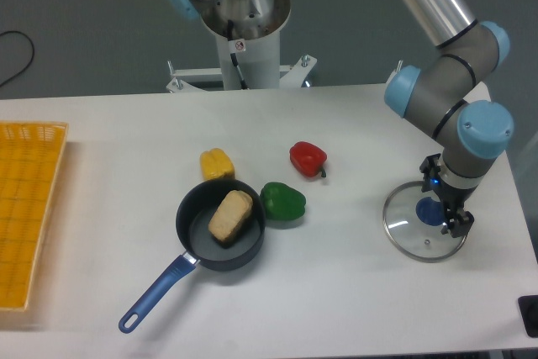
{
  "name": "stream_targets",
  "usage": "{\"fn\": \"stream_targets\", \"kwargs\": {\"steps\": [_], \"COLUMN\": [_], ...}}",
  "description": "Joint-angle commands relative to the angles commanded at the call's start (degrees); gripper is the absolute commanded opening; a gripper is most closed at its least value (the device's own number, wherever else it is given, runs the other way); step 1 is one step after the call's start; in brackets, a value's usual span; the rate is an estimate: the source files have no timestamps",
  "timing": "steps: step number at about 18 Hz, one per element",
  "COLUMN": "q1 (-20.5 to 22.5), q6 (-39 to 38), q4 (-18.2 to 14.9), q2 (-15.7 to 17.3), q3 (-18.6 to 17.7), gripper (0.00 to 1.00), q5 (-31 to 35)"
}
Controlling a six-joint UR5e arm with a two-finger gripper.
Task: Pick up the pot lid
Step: 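Lower the open gripper around the blue knob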
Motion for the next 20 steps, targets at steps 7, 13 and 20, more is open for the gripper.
{"fn": "stream_targets", "kwargs": {"steps": [7,13,20], "q1": [-0.09,-0.09,-0.18], "q6": [0.0,0.0,0.0], "q4": [0.44,1.14,1.23], "q2": [-0.44,-0.62,-0.7], "q3": [-0.09,-0.7,-0.88], "gripper": [1.0,0.93,0.85], "q5": [0.0,0.0,0.0]}}
